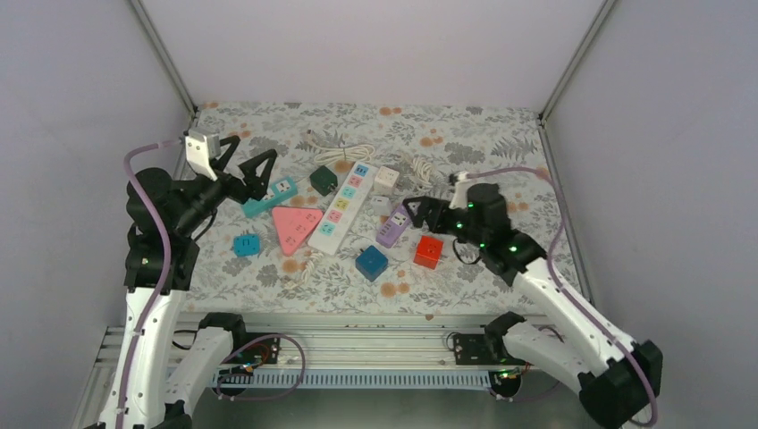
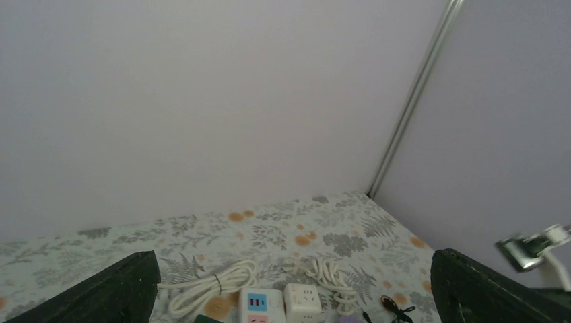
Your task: Insert the plug
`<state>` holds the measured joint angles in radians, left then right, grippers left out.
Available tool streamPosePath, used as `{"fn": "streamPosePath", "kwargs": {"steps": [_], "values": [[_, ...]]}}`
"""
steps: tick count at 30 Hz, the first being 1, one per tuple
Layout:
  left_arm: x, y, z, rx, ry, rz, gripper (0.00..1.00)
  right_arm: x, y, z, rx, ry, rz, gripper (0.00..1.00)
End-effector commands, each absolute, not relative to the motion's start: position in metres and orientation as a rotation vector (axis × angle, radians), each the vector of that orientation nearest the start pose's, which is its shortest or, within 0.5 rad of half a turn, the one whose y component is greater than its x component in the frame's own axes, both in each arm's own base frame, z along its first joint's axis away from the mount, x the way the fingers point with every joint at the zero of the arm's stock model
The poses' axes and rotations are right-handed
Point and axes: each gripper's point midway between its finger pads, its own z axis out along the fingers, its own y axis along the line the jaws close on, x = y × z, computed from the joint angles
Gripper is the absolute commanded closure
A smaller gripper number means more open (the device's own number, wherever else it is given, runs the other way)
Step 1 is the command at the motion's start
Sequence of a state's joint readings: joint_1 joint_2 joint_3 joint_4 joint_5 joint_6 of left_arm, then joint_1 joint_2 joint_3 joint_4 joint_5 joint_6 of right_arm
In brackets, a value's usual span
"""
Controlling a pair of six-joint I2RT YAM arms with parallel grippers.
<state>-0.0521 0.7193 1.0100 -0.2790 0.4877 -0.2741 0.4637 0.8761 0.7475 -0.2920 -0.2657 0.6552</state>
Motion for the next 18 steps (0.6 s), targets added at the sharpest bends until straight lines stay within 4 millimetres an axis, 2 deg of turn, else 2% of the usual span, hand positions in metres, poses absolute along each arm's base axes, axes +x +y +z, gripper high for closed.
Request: {"fn": "streamPosePath", "kwargs": {"steps": [1, 8, 15, 18], "values": [[0.258, -0.104, 0.417, 0.276, 1.564, -0.687, 0.00, 0.264, 0.202, 0.203, -0.063, 2.209, 0.746, 0.00], [0.266, -0.105, 0.406, 0.279, 1.594, -0.688, 0.00, 0.224, 0.270, 0.139, -0.459, 2.370, 0.529, 0.00], [0.271, -0.106, 0.396, 0.274, 1.629, -0.693, 0.00, 0.216, 0.284, 0.084, -0.597, 2.509, 0.325, 0.00], [0.271, -0.105, 0.393, 0.273, 1.641, -0.684, 0.00, 0.213, 0.288, 0.072, -0.649, 2.529, 0.273, 0.00]]}}
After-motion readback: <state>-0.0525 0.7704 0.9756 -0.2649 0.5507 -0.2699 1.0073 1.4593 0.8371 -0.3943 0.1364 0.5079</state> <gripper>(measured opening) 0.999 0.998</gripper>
